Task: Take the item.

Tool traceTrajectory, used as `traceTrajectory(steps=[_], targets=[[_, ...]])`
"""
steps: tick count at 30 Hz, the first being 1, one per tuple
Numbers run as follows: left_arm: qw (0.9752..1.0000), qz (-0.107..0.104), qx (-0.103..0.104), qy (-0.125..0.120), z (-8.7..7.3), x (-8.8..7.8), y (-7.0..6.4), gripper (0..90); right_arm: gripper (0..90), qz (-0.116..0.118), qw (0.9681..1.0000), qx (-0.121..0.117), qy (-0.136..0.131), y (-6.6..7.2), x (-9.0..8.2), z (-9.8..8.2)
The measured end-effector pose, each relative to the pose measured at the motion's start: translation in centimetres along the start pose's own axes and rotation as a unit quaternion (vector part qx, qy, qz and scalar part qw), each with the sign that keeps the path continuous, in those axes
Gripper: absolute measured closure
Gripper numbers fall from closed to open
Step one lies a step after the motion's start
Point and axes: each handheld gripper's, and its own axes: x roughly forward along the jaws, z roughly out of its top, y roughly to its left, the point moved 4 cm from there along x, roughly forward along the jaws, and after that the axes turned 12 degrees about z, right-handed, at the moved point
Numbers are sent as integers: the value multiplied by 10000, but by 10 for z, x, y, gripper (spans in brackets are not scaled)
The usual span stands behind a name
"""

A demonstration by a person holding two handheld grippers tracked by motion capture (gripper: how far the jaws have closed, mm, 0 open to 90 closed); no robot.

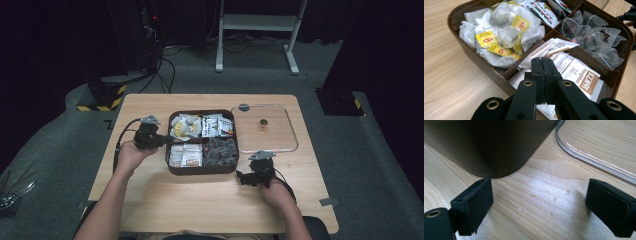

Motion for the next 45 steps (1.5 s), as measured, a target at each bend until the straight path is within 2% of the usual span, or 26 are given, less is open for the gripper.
traceTrajectory(steps=[13,23,32,38,45], targets=[[9994,155,-286,-117,-9,-19,18,891,77,65,10000,-68,12,-2,2,3],[9988,326,-350,-129,-15,-30,32,890,77,59,9999,-94,-1,-3,3,3],[9975,479,-510,-117,-24,-38,49,891,77,62,9999,-94,5,-3,3,3],[9962,560,-661,-75,-31,-37,59,891,77,62,9999,-101,5,-3,3,3],[9944,638,-832,154,-43,-22,74,891,77,59,9999,-95,-1,-3,3,3]])
